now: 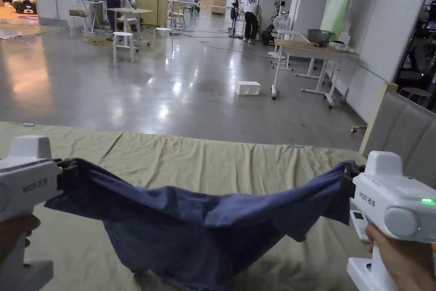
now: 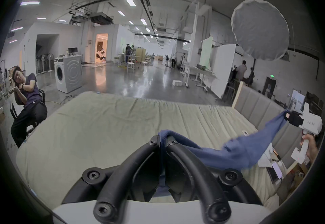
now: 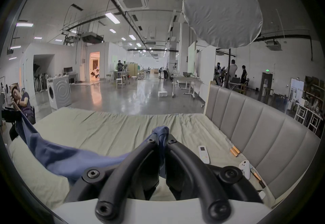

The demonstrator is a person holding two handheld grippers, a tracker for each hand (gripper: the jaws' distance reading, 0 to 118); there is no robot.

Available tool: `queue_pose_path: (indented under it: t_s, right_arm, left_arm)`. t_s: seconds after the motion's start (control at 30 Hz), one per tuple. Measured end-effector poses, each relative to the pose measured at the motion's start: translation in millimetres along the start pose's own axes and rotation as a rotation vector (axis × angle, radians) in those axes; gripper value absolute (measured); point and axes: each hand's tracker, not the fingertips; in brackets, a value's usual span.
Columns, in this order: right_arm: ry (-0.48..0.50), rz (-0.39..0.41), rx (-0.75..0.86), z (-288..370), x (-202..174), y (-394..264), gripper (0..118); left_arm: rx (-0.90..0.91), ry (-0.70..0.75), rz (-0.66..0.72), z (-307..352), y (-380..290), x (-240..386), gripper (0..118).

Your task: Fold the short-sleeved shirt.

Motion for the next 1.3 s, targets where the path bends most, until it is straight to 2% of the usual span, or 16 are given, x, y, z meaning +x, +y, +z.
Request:
queue_pose_path:
  t_s: [0.27, 0.3, 0.37, 0.4, 0.73, 1.03, 1.3]
  right_arm:
    - [0.014, 0.017, 0.066, 4, -2, 46, 5]
    - [0.008, 0.030, 0.078, 4, -7, 51, 5]
    - [0.002, 0.123, 0.152, 4, -19, 66, 5]
    - [0.001, 0.090, 0.127, 2, -22, 68, 5]
    - [-0.045, 0.077, 0.169, -47, -31, 127, 5]
    - [-0.115, 0.124, 0.192, -119, -42, 173, 5]
    - [-0.165, 0.167, 0.251, -146, -45, 199, 5]
  left_arm:
    - [0.026, 0.055, -0.016, 0, 54, -29, 5]
    - [0.028, 0.056, -0.023, -1, 59, -29, 5]
    - [0.035, 0.066, -0.033, -3, 67, -27, 5]
    - [0.031, 0.075, -0.041, -6, 71, -26, 5]
    - [0.063, 0.094, -0.072, -37, 118, -24, 5]
    - [0.097, 0.123, -0.117, -90, 180, -11, 5]
    - [0.158, 0.135, -0.122, -109, 222, -4, 5]
